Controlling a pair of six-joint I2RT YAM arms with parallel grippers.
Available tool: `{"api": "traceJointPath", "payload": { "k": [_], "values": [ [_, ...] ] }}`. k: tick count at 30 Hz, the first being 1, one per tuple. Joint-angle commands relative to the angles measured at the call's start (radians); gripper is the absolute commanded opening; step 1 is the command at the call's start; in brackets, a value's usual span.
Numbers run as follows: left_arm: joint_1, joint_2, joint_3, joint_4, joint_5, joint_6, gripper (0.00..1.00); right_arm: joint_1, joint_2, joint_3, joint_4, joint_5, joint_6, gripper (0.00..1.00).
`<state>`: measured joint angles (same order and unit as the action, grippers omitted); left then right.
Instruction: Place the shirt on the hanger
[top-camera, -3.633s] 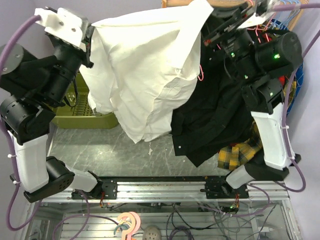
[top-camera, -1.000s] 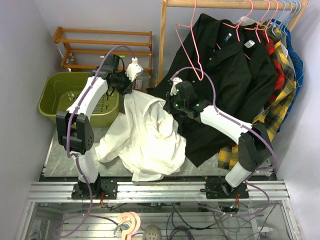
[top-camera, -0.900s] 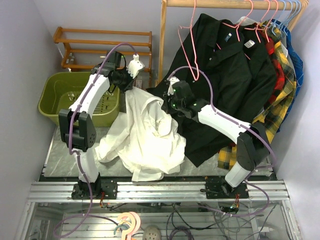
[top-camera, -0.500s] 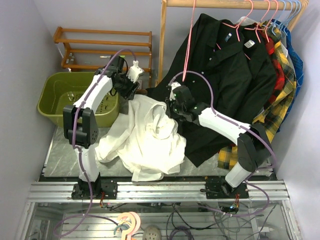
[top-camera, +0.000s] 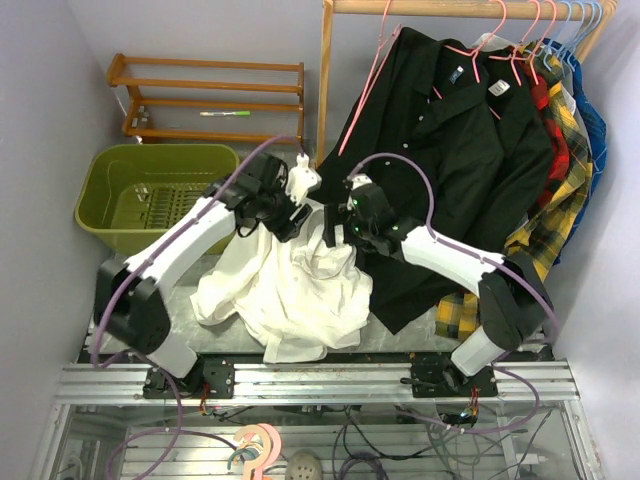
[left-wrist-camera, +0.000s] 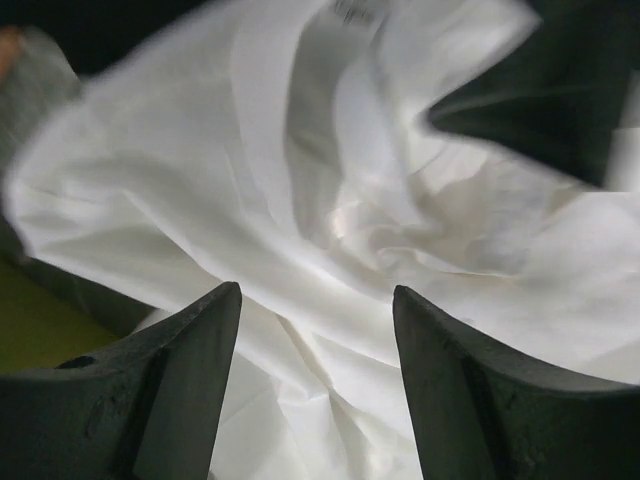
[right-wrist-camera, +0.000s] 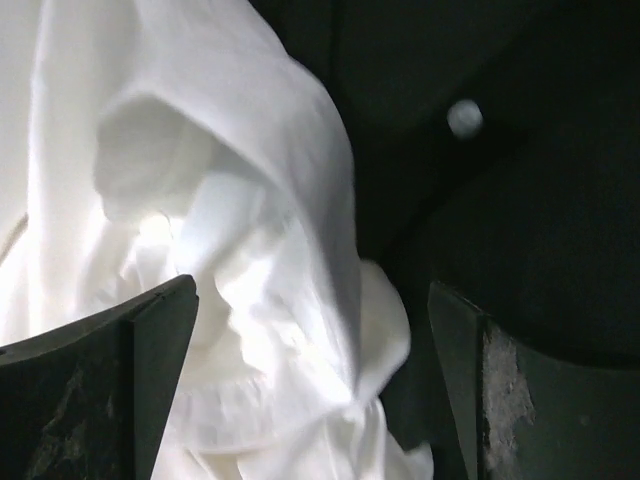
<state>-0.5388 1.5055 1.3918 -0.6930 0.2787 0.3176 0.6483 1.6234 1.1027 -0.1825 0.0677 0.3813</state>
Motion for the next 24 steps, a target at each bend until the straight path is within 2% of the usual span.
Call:
{"api": "traceJointPath", "payload": {
  "k": [1,5,6,8,10,13,16,19,24],
  "values": [
    [0.022,0.106,-0.065,0.092,-0.105,-0.035,0.73,-0.002,-0.162,-0.142,0.100,0.090,0.068,1.00],
    [0.021,0.146,-0.061,0.125,-0.093,-0.036,0.73,-0.001,-0.337,-0.273,0.157,0.159,0.131,1.00],
    [0.020,0.159,-0.054,0.121,-0.074,-0.042,0.73,-0.001,-0.388,-0.296,0.172,0.143,0.150,1.00],
    [0.021,0.174,-0.049,0.117,-0.034,-0.063,0.72,0.000,-0.500,-0.328,0.222,0.009,0.103,1.00],
    [0.020,0.166,-0.064,0.130,0.002,-0.079,0.72,0.012,-0.620,-0.318,0.238,-0.039,0.113,1.00],
    [0.020,0.149,-0.089,0.147,0.010,-0.093,0.72,0.014,-0.681,-0.229,0.191,0.041,0.112,1.00],
    [0.020,0.152,-0.094,0.144,0.006,-0.098,0.72,0.012,-0.614,-0.038,0.138,0.155,0.027,1.00],
    [0.021,0.158,-0.092,0.146,0.009,-0.103,0.72,0.008,-0.480,0.146,0.099,0.263,-0.011,1.00],
    [0.020,0.169,-0.077,0.136,-0.004,-0.104,0.72,0.008,-0.231,0.456,0.006,0.398,0.012,1.00]
  ]
}}
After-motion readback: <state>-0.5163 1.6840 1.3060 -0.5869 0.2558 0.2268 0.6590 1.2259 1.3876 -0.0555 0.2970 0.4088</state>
